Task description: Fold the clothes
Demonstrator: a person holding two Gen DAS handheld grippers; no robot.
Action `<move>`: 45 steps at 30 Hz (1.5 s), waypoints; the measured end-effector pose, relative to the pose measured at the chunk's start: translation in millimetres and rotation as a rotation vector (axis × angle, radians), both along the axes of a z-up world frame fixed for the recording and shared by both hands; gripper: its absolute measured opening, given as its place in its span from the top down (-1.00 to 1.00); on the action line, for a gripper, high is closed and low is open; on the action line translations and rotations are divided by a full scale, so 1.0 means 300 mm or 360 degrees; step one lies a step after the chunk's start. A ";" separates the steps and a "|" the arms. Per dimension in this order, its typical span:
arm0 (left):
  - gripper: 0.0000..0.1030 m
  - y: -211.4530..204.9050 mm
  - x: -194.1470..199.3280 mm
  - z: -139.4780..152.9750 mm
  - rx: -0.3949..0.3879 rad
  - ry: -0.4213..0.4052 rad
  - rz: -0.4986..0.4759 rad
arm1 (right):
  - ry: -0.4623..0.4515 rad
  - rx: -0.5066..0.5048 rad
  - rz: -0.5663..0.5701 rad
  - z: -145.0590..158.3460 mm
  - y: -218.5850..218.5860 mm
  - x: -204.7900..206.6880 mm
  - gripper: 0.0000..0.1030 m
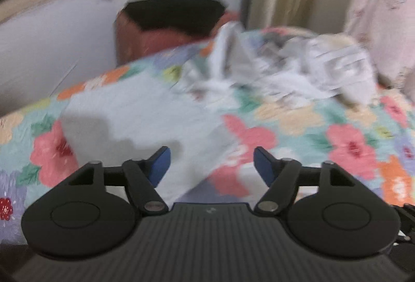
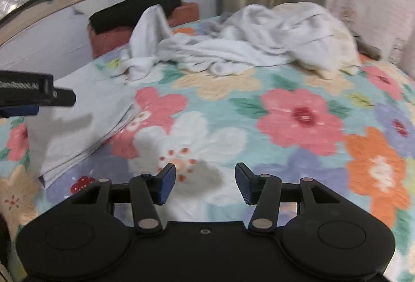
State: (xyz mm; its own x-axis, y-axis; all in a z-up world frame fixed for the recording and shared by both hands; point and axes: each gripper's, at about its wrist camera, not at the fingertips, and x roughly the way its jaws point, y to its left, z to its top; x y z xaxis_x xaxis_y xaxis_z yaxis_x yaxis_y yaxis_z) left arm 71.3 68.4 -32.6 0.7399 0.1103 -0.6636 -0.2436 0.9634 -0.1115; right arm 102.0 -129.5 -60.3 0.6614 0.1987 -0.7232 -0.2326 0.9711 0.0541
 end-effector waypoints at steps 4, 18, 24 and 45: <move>-0.65 -0.126 -0.051 0.060 -0.0054 -0.0006 -0.0197 | -0.0014 -0.0031 -0.0052 0.104 -0.084 -0.089 -0.20; -1.00 -0.464 -0.219 0.094 0.0071 0.0125 -0.0625 | -0.0069 -0.0170 -0.0446 0.256 -0.332 -0.387 -0.75; -1.00 -0.494 -0.245 0.110 0.0105 0.0191 -0.0665 | -0.0025 -0.0164 -0.0500 0.250 -0.350 -0.421 -0.75; -1.00 -0.493 -0.342 0.063 0.0180 0.0258 -0.0655 | -0.0054 -0.0044 -0.0739 0.303 -0.414 -0.553 -0.75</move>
